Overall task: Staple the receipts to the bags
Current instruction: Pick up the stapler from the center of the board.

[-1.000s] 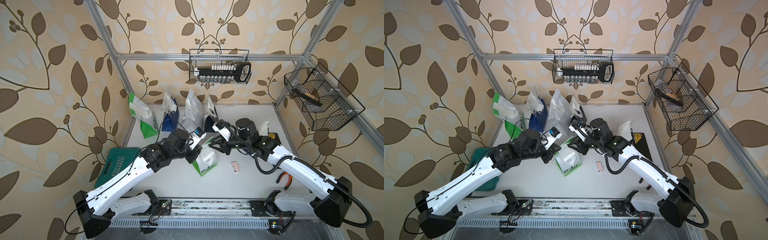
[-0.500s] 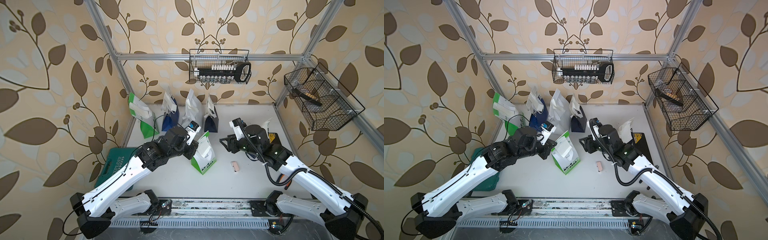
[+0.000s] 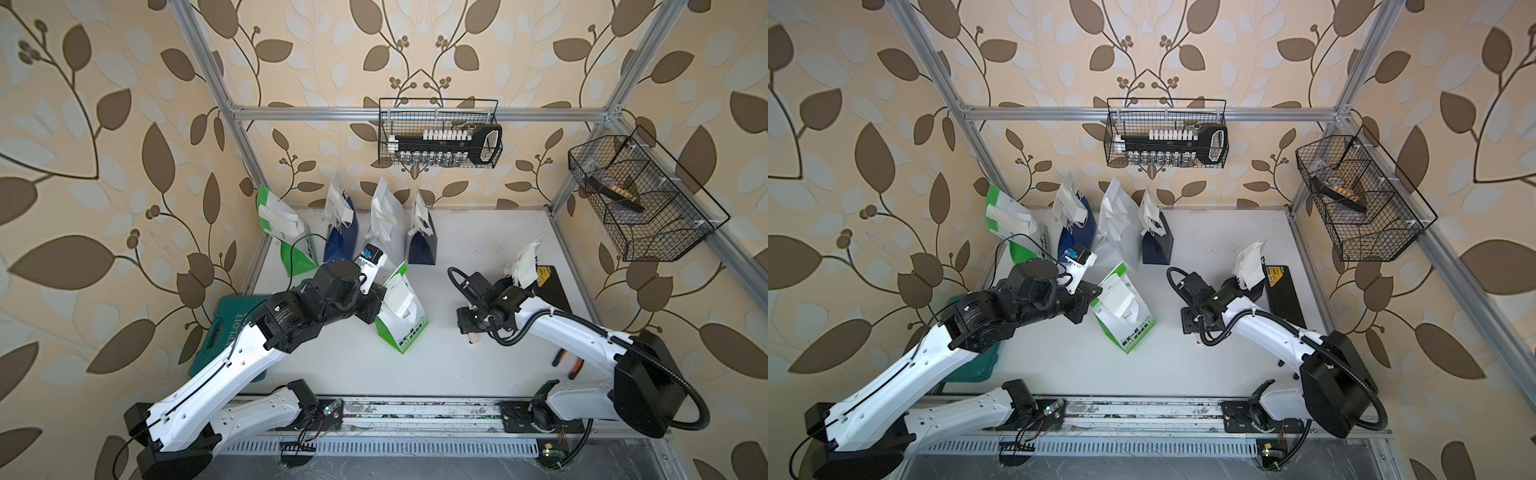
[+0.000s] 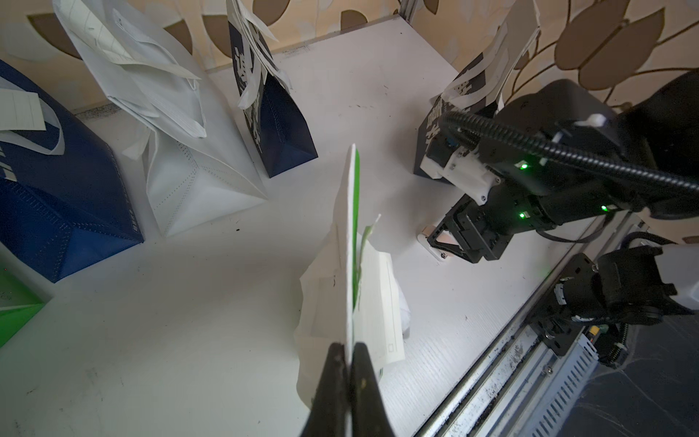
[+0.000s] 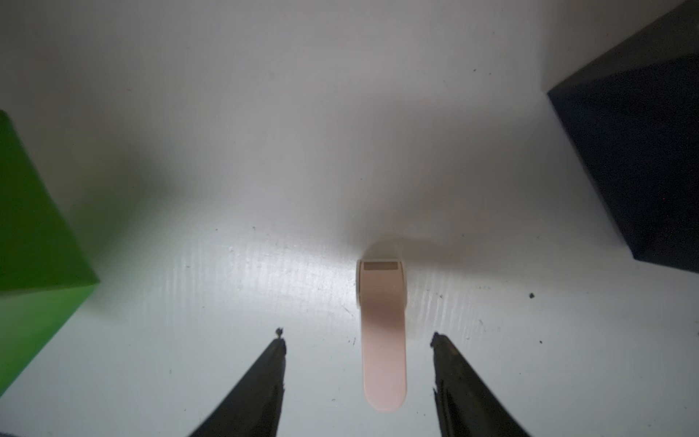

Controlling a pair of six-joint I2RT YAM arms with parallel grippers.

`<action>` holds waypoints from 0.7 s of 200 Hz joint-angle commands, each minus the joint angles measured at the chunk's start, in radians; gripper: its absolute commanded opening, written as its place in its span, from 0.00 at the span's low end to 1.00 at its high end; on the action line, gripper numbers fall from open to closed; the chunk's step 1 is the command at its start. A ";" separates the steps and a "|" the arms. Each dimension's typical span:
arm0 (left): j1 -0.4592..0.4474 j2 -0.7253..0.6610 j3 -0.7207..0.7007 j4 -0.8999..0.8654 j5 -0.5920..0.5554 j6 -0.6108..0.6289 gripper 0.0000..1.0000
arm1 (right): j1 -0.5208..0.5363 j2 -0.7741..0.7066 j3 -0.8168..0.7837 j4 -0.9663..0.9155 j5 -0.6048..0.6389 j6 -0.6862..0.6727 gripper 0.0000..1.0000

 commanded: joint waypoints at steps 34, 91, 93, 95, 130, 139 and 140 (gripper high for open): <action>0.005 -0.017 -0.028 0.020 0.019 0.003 0.00 | -0.032 0.173 0.066 -0.050 0.003 -0.006 0.55; 0.004 -0.030 -0.035 0.020 0.032 0.007 0.00 | -0.049 0.266 0.100 -0.049 -0.006 -0.025 0.44; 0.004 -0.031 -0.035 0.020 0.031 0.008 0.00 | -0.049 0.268 0.101 -0.050 -0.006 -0.025 0.43; 0.004 -0.030 -0.035 0.020 0.031 0.008 0.00 | -0.049 0.270 0.103 -0.050 -0.006 -0.026 0.43; 0.004 -0.033 -0.035 0.021 0.028 0.008 0.00 | -0.048 0.302 0.123 -0.053 -0.011 -0.044 0.24; 0.004 -0.033 -0.035 0.021 0.023 0.005 0.00 | -0.049 0.291 0.128 -0.049 -0.012 -0.047 0.19; 0.004 -0.033 -0.035 0.021 0.023 0.005 0.00 | -0.049 0.289 0.129 -0.048 -0.013 -0.047 0.18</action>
